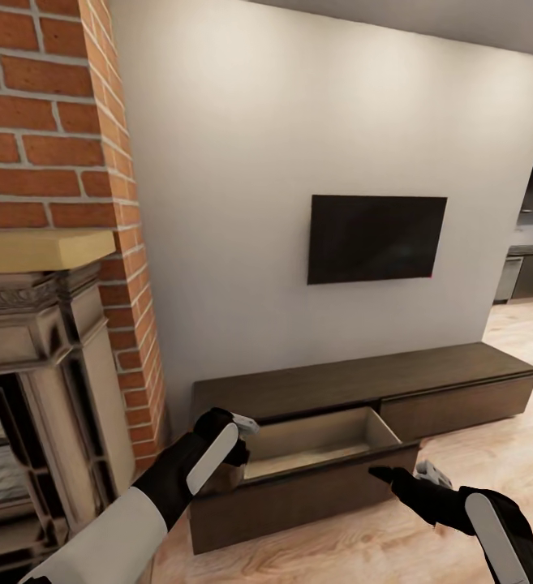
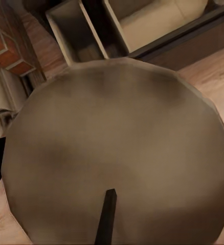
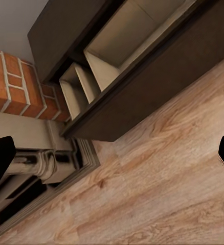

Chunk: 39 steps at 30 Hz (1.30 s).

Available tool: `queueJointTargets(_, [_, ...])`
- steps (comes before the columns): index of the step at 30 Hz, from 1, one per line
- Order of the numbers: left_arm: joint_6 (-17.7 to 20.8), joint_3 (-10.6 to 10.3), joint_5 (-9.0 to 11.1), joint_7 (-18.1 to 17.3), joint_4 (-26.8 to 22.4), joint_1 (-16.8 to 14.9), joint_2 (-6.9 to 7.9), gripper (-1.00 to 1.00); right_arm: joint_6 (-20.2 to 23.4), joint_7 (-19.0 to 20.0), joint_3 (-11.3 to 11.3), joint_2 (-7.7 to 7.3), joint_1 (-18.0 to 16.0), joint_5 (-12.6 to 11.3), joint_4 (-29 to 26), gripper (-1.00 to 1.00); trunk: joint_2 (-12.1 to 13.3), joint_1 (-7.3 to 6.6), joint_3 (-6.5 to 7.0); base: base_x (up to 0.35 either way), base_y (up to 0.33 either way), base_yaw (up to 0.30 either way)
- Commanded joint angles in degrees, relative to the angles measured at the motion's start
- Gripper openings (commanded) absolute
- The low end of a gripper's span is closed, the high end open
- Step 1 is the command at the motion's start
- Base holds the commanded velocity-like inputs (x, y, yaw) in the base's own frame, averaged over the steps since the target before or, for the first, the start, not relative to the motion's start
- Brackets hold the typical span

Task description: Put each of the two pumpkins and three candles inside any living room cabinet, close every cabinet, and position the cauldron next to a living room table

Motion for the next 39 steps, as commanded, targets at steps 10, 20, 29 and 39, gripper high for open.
queueJointTargets(10, [0.1,-0.1,0.4,0.6,0.0,-0.1,-0.04,-1.0,0.5,0.3,-0.3,0.03,0.0,0.2,0.0,1.0,0.0,0.03,-0.07,0.251,-0.22,0.0])
queueJointTargets(20, [0.1,-0.2,0.4,0.6,0.0,-0.1,-0.06,-1.0,0.4,0.3,-0.3,0.15,0.0,0.2,0.0,1.0,0.0,0.03,-0.07,0.251,-0.22,0.0])
queueJointTargets(29, [0.1,-0.2,0.4,0.6,0.0,-0.1,-0.14,-1.0,0.5,0.2,-0.3,0.16,0.0,0.3,0.0,1.0,0.0,0.03,-0.07,0.249,-0.223,0.052])
queueJointTargets(39, [0.1,-0.2,0.4,0.6,0.0,-0.1,-0.25,-1.0,0.6,0.2,-0.2,0.16,0.0,0.3,0.0,1.0,0.0,0.03,-0.07,0.218,-0.248,0.264])
